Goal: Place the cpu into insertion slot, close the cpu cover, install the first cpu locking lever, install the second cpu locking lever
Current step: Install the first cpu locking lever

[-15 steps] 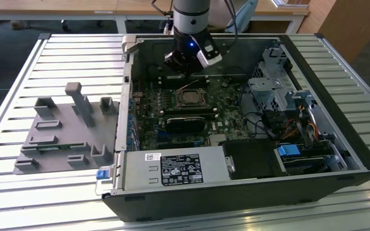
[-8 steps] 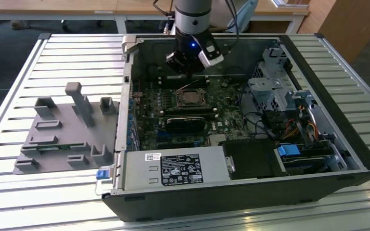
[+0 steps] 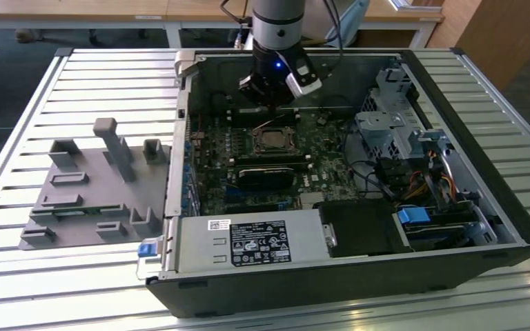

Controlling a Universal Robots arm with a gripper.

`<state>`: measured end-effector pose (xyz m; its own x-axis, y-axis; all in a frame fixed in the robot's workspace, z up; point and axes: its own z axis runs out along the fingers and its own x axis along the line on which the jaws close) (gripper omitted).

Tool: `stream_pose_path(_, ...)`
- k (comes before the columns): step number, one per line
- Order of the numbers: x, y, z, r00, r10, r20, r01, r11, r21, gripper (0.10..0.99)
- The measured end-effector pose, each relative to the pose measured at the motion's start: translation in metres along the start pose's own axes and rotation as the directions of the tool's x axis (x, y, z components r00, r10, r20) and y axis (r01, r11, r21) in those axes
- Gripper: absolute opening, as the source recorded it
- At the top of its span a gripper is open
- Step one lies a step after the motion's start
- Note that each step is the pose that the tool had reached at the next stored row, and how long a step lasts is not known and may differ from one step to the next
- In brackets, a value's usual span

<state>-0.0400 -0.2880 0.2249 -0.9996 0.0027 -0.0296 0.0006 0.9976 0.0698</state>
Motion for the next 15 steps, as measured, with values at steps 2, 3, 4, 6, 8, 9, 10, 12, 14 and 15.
stream_pose_path(2,-0.0007,0.0001,0.0003,1.0,0.0,0.0,0.0,1.0,0.0,0.118)
stream_pose_path(3,-0.0009,0.0001,0.0004,1.0,0.0,-0.0001,0.0,1.0,0.0,0.118)
stream_pose_path(4,-0.0012,0.0002,0.0006,1.0,0.0,-0.0001,0.0,1.0,0.0,0.118)
stream_pose_path(6,-0.0014,0.0003,0.0008,1.0,0.0,-0.0003,0.0,1.0,0.0,0.118)
stream_pose_path(8,-0.0018,0.0005,0.0013,1.0,0.0,-0.0002,0.0,1.0,0.0,0.118)
stream_pose_path(9,-0.0022,0.0007,0.0015,1.0,0.0,-0.0003,0.0,1.0,0.0,0.118)
stream_pose_path(10,-0.0026,0.0009,0.0017,1.0,0.0,-0.0005,0.0,1.0,0.0,0.118)
stream_pose_path(12,-0.0035,0.0014,0.0022,1.0,0.0,-0.0005,0.0,1.0,0.0,0.118)
stream_pose_path(14,-0.0041,0.0021,0.0027,1.0,0.0,-0.0006,0.0,1.0,0.0,0.118)
stream_pose_path(15,-0.0044,0.0024,0.0029,1.0,0.0,-0.0006,0.0,1.0,0.0,0.118)
